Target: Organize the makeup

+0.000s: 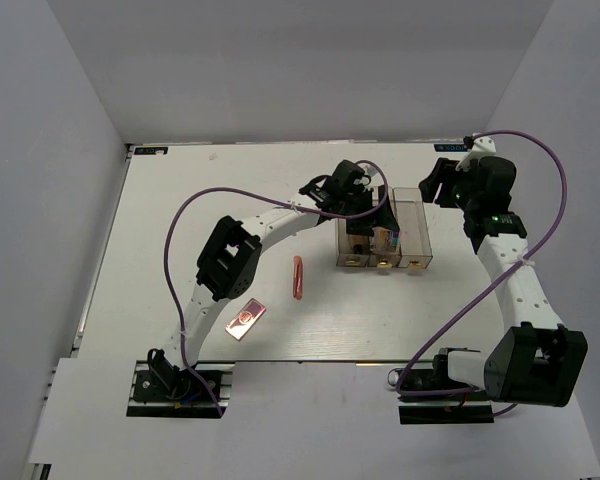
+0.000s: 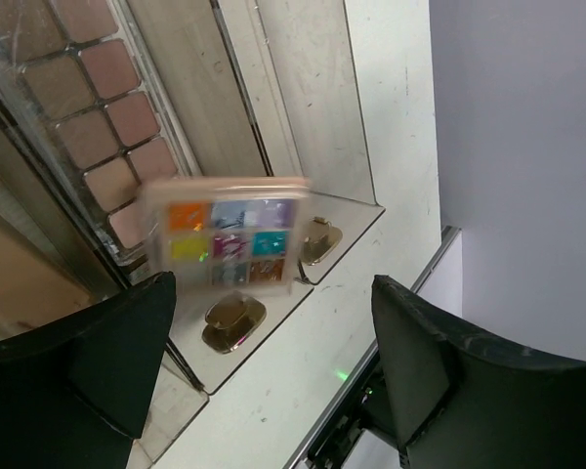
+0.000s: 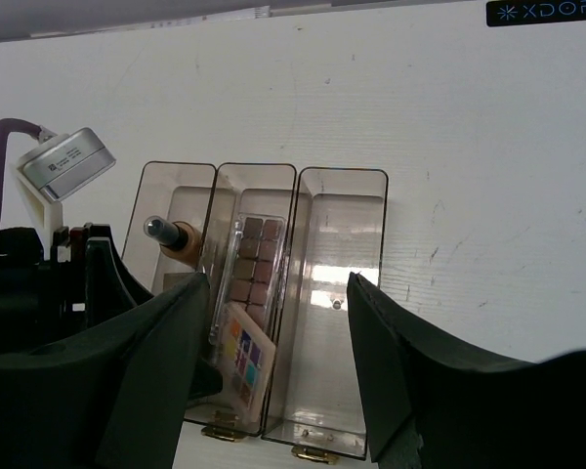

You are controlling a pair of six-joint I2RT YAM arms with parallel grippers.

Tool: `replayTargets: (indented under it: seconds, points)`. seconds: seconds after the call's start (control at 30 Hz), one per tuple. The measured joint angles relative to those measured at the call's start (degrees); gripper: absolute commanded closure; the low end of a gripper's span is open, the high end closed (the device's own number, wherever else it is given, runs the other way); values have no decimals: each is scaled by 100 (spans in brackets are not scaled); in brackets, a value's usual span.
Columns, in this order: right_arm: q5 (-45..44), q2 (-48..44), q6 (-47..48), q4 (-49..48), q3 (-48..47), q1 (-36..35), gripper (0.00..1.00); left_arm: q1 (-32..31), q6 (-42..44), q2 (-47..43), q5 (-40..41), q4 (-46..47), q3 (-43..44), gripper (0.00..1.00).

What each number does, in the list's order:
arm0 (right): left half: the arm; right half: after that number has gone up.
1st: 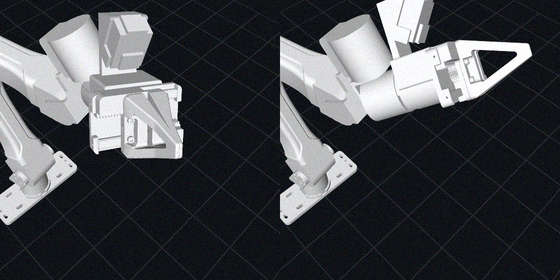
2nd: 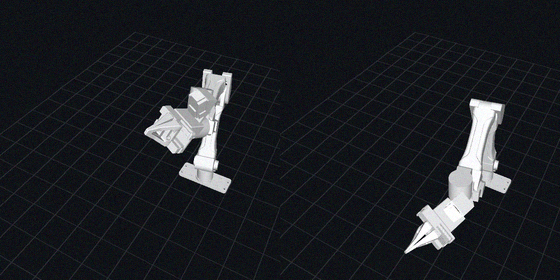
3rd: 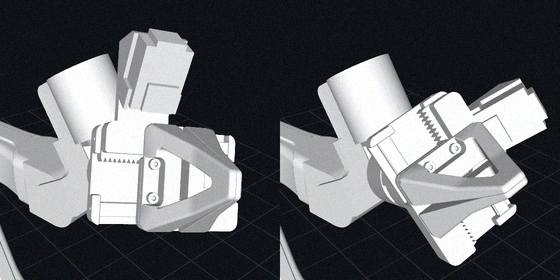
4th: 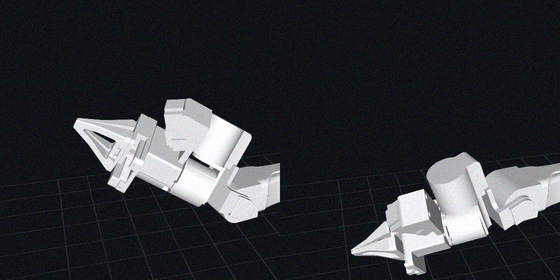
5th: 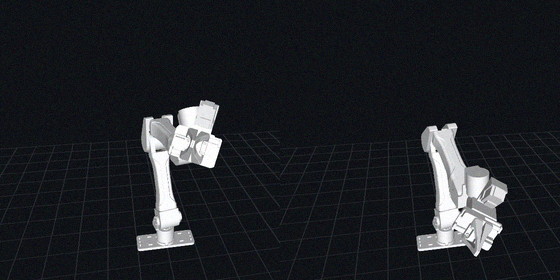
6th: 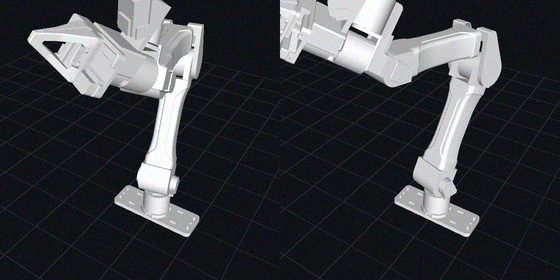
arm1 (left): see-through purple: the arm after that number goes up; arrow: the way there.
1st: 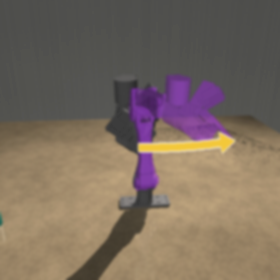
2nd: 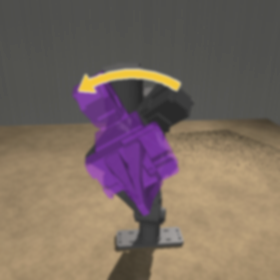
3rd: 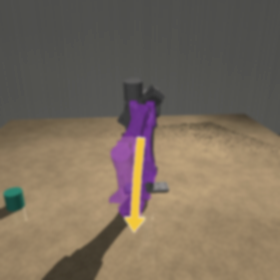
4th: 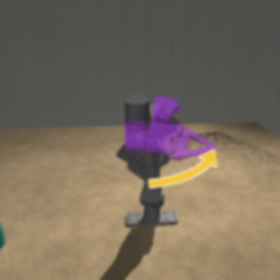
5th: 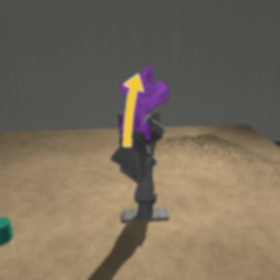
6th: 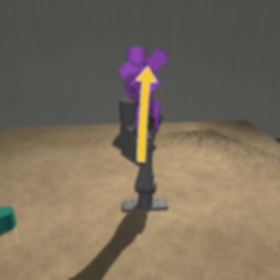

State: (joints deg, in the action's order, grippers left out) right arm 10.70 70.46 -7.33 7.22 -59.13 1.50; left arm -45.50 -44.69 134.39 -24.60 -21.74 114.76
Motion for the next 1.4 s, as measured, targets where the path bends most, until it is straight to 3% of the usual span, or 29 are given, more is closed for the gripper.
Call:
replayTargets:
  seconds: [0.3,0.43,0.53,0.63,0.67,0.7,0.8,0.9,1.03,1.07,1.1,1.2,1.4]
  points:
    - [39,-4,-2,-2,0,4,35,0,-90,-2,-2,118,11,10]
    - [243,-68,15,-4,0,17,35,0,-120,-55,2,122,11,15]
    - [732,-164,96,-9,0,42,36,0,-98,-229,55,111,4,25]
    - [1497,-310,278,-70,31,70,37,2,-9,-599,195,70,-61,49]
    - [1792,-376,363,-111,59,74,37,9,42,-798,245,52,-151,61]
    - [2229,-442,527,-140,85,74,37,28,70,-1027,299,28,-262,65]
    - [3539,-498,1113,-101,72,68,38,68,238,-1971,503,66,-1067,76]
    - [4848,-369,1978,400,-66,-4,37,114,372,-2997,848,-68,-1882,79]
    - [5777,24,4181,2068,-470,-376,30,236,439,-4260,1443,-289,-2944,70]
    - [5849,111,4848,2551,-531,-538,29,284,435,-4553,1563,-385,-3224,62]
    - [5851,190,5455,2959,-562,-715,29,348,426,-4861,1751,-531,-3504,43]
    - [5598,474,7114,3952,-562,-1399,26,533,341,-5611,2308,-909,-4131,18]
    - [4765,1029,8299,4037,-448,-2848,17,732,-205,-7145,3532,-1939,-4852,9]
